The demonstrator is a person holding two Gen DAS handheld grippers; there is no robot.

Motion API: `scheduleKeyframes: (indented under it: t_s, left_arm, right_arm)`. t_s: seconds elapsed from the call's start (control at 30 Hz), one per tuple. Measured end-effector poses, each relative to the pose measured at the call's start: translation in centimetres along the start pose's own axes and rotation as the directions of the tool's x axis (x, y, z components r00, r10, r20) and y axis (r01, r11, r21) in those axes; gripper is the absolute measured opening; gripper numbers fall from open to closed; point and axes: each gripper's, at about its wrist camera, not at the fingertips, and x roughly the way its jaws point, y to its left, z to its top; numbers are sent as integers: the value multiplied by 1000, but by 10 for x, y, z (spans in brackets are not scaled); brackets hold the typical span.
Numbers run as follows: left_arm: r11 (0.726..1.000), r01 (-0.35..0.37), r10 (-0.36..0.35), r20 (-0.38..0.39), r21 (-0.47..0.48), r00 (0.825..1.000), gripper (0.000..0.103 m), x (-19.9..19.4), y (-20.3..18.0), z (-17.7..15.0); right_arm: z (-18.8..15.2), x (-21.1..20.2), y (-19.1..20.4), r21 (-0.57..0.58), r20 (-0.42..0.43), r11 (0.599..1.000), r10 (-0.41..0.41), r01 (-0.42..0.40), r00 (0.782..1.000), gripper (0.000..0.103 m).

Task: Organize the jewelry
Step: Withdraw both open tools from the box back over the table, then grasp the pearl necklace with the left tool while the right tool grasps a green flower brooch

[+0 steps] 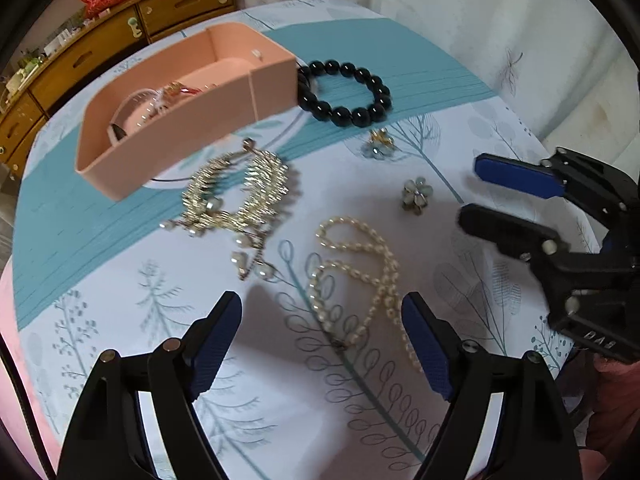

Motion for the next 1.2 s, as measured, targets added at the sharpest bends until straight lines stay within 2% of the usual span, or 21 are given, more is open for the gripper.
scheduleKeyframes:
  t_s: [0.1,0.33,0.5,0.57,0.7,0.73,0.83,0.9,0.97,1.03,1.2]
  left_arm:
    - [1000,0,0,-5,-10,1000,81,4,-1,-3]
    - [997,-70,69,16,31,997,79,6,-7,-3]
    - [997,-54,51,46,62,998,57,2,-19,-5]
    - [996,-49,44,61,78,997,44,1,-25,-6]
    - [994,-34,26,81,100,996,26,-5,-32,-13]
    - [994,-32,24,83,100,996,17,-6,-34,-14]
    - [996,-19,12,80,86,997,8,-6,-35,-13]
    - [998,10,-14,73,61,997,8,-6,-31,-12]
    - [999,39,-41,60,38,997,7,-5,-28,-10]
    - [997,69,-70,44,16,997,7,-6,-24,-11]
    - [991,127,-127,22,-40,992,5,-8,-14,-14]
  right_arm:
    - [-1,9,3,-14,-30,1000,-9,9,1000,38]
    - [-2,22,0,13,-69,1000,-7,8,998,38]
    - [-3,30,-2,30,-98,1000,0,3,995,38]
    - [-3,34,-2,34,-113,999,3,1,994,38]
    - [-3,36,0,28,-111,1000,5,-2,994,38]
    - [-2,37,0,27,-112,1000,3,0,994,38]
    - [0,38,1,26,-115,1000,-2,5,993,37]
    - [1,39,1,24,-114,1000,-6,9,993,30]
    - [2,40,0,34,-114,999,-8,12,993,17]
    - [3,41,-2,49,-115,999,-7,13,993,11]
    - [4,42,-5,70,-114,997,-2,10,994,9]
